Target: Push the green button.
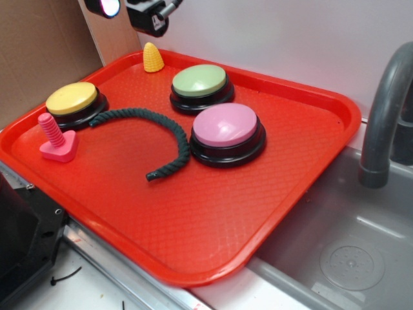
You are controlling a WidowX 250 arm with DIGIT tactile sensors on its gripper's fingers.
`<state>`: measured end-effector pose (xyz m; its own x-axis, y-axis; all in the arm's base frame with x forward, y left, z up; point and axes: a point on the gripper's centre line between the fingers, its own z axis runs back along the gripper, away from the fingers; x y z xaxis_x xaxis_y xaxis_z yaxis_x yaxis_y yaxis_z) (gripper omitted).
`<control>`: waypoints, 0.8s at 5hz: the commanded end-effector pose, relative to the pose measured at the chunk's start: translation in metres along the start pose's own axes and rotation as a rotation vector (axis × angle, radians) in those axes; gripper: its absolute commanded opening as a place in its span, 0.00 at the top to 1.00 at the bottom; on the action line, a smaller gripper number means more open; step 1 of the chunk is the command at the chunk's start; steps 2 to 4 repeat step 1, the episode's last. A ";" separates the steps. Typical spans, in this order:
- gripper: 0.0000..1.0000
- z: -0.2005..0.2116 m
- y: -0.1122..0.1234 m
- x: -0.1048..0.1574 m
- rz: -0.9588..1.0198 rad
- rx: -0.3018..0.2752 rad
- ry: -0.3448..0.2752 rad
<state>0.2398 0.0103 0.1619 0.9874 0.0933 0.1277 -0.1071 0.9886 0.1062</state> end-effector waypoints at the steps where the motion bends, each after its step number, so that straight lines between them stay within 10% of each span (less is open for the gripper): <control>1: 0.00 0.018 -0.006 -0.006 0.017 0.070 0.025; 4: 0.00 0.018 -0.006 -0.006 0.017 0.070 0.025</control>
